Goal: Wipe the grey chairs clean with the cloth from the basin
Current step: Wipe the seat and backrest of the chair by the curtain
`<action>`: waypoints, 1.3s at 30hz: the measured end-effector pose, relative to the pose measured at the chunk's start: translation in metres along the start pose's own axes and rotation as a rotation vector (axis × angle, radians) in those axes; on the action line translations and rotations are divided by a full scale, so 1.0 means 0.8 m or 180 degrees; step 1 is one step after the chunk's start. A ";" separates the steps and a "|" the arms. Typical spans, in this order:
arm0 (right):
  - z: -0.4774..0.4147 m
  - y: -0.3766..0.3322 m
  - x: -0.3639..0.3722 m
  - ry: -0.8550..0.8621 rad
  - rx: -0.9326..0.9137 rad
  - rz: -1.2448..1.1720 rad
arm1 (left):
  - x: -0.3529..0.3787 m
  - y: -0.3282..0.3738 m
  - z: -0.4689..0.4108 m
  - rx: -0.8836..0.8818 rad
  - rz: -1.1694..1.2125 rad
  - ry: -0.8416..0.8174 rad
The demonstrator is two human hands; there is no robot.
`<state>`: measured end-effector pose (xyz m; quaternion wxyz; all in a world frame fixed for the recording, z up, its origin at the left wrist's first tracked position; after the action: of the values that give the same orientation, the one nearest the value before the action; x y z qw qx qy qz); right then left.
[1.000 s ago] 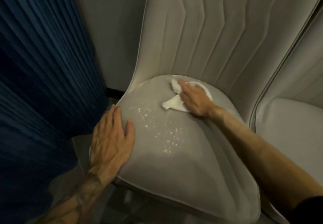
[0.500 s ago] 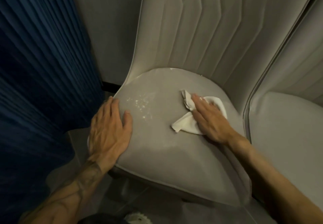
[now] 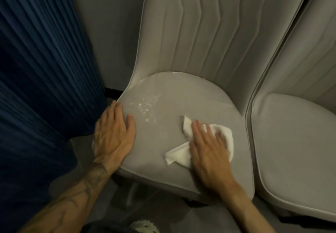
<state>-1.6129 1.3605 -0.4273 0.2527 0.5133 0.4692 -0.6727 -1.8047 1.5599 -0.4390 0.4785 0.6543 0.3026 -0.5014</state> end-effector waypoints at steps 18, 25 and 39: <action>-0.223 -0.067 0.017 -0.0171 -0.0135 -0.0117 | 0.000 -0.046 -0.003 0.0020 0.0366 -0.0347; -0.217 -0.073 0.023 -0.0400 -0.0904 -0.0042 | 0.008 -0.056 -0.004 -0.0101 0.0520 -0.0200; -0.243 -0.110 0.033 -0.0457 -0.0658 -0.0050 | 0.000 -0.054 -0.003 -0.0097 0.0598 -0.0037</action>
<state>-1.6060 1.5749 -0.4254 0.3320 0.4313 0.5207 -0.6578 -1.8414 1.5777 -0.4531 0.5350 0.6695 0.2447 -0.4534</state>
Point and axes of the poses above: each hand's wrist, its own z-axis away from the middle knuckle, its own x-axis out of the palm, y = z × x, the point moved 9 cm from there along -z, towards the middle knuckle, and after that the axes turned 11 degrees about -z, right-handed, at the moved point
